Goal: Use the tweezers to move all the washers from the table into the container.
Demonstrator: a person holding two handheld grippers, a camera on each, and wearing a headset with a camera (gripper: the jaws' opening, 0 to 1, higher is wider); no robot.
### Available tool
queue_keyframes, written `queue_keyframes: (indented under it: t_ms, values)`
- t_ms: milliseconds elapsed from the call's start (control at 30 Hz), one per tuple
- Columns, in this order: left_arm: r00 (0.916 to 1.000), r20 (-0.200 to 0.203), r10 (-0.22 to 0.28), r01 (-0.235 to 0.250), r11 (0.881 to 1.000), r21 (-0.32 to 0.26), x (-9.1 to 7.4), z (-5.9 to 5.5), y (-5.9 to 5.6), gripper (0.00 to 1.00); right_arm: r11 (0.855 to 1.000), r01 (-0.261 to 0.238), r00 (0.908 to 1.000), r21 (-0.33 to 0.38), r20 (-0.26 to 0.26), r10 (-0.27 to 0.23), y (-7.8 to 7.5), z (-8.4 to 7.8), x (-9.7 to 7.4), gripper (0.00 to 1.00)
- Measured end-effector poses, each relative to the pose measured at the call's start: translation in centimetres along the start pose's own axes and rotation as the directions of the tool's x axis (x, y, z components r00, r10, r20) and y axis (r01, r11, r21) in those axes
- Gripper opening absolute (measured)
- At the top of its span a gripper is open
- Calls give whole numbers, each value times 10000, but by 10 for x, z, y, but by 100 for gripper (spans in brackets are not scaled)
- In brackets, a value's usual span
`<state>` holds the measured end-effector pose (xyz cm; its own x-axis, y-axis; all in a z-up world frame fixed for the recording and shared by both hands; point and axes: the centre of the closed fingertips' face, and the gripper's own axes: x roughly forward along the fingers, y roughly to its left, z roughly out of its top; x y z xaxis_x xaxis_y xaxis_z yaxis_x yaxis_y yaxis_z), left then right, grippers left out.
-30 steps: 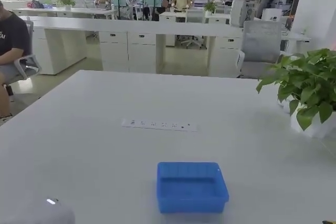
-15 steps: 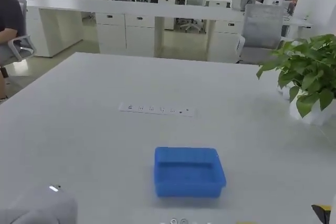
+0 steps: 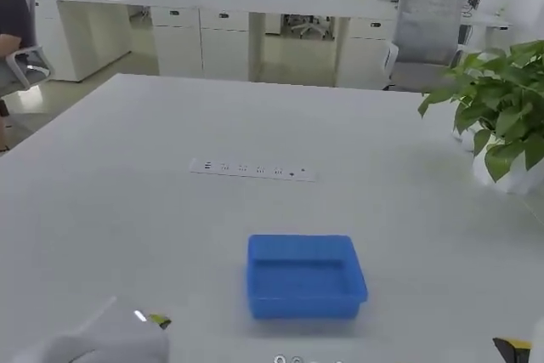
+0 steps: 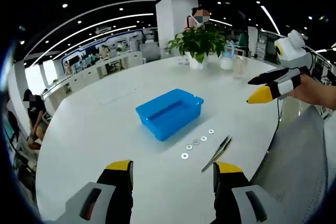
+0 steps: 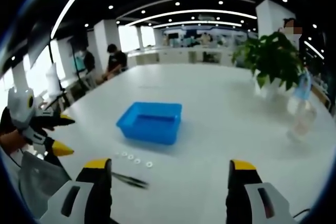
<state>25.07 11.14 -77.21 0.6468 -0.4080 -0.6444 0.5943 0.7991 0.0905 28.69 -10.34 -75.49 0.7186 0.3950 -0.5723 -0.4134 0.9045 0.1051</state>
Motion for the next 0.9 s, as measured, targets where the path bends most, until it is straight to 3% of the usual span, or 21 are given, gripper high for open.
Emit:
queue_keyframes:
  t_ms: [133, 167, 333, 400, 467, 533, 667, 767, 867, 900]
  values:
    - [9942, -784, -738, 789, 9948, 645, 15, -12, -11, 49, 10000, 18, 10000, -51, -91, -18, 0, -1, 2, 91]
    - [9947, -710, -747, 798, 9943, 711, 19, -11, -11, 48, 10000, 13, 9999, -39, -107, -13, -1, -2, 2, 91]
    - [9757, -1303, -1760, 1867, 9796, 748, 33, -19, -24, 39, 10000, 33, 9998, 42, -184, -32, -3, -4, 3, 91]
    - [9731, -1331, -1881, 2022, 9740, 1022, 38, -19, -26, 36, 9999, 39, 9998, 98, -186, -37, -3, -5, 3, 91]
    - [9650, -1472, -2169, 2343, 9656, 1128, 43, -21, -30, 31, 9999, 75, 9998, 114, -194, -73, -4, -6, 3, 91]
    - [9636, -1302, -2337, 2501, 9597, 1280, 49, -17, -32, 25, 9999, 83, 9997, 151, -224, -80, -4, -8, 2, 91]
    - [9494, -1502, -2759, 2979, 9426, 1512, 57, -20, -38, 21, 9998, 123, 9998, 172, -164, -120, -5, -8, -1, 91]
    - [9345, -1862, -3033, 3366, 9232, 1857, 60, -27, -43, 18, 9996, 189, 9996, 198, -195, -185, -7, -9, -3, 91]
    - [9258, -2034, -3187, 3586, 9106, 2053, 63, -31, -46, 16, 9994, 250, 9994, 230, -260, -244, -10, -12, -4, 90]
    - [9263, -2031, -3173, 3574, 9106, 2076, 65, -31, -46, 16, 9993, 276, 9992, 246, -280, -269, -10, -13, -4, 90]
